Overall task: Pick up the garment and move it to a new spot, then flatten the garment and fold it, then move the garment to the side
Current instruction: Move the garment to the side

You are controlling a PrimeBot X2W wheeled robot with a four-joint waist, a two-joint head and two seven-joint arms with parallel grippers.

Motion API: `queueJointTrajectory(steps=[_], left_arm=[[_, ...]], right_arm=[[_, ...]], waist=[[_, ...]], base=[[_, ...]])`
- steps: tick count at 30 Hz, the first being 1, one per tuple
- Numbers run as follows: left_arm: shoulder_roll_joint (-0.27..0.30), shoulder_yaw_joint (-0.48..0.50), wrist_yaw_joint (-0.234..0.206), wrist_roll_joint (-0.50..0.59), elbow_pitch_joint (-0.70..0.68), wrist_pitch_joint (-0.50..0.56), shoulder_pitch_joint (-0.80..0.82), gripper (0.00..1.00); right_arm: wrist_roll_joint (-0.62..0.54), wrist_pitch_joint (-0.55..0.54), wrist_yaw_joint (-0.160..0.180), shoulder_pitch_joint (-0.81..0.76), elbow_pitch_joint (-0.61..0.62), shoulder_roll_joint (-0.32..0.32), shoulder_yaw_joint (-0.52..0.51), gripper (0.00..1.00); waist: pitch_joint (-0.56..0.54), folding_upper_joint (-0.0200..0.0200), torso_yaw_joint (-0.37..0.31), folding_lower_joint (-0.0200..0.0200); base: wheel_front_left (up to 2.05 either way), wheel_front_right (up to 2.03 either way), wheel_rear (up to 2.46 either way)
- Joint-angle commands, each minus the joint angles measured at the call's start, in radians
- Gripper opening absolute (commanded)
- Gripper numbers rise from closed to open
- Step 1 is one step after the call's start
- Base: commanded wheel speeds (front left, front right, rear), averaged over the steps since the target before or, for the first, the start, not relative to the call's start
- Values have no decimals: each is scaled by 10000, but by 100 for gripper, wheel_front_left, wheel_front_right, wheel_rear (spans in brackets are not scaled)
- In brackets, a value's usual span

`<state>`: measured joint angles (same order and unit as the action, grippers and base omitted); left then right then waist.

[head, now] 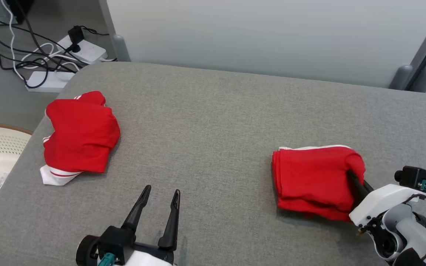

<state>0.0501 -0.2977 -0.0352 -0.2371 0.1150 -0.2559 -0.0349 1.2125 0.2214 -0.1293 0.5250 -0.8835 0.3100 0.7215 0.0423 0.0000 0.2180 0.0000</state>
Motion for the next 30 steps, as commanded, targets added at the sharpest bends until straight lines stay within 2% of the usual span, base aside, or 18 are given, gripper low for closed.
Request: queueJointTrajectory(steps=[1, 11, 19, 22, 30], left_arm=[[1, 269, 32, 33, -316, -59, 671, 100], [1, 43, 154, 82, -345, -59, 1365, 100], [1, -31, 259, 138, -258, -59, 1767, 100], [1, -100, 322, 229, -212, -59, 1902, 100], [1, -198, 474, 486, -152, -59, 2069, 100]], right_arm=[[-123, 230, -14, 249, 215, 264, 161, 0], [-336, 396, -14, 658, 423, 873, 15, 0], [-1348, 402, -14, 346, 725, 1029, -1600, 0], [-1870, 402, -14, 39, 872, 889, -2482, 0], [-2703, 403, -14, -682, 1244, 420, -3936, 0]], waist=[[126, 0, -267, 0], [571, 0, -1593, 0], [860, 0, -2957, 0], [960, 0, -3577, 0], [1090, 0, -4652, 0]], base=[[0, 0, 0], [0, 0, 0], [0, 0, 0], [0, 0, 0], [0, 0, 0]])
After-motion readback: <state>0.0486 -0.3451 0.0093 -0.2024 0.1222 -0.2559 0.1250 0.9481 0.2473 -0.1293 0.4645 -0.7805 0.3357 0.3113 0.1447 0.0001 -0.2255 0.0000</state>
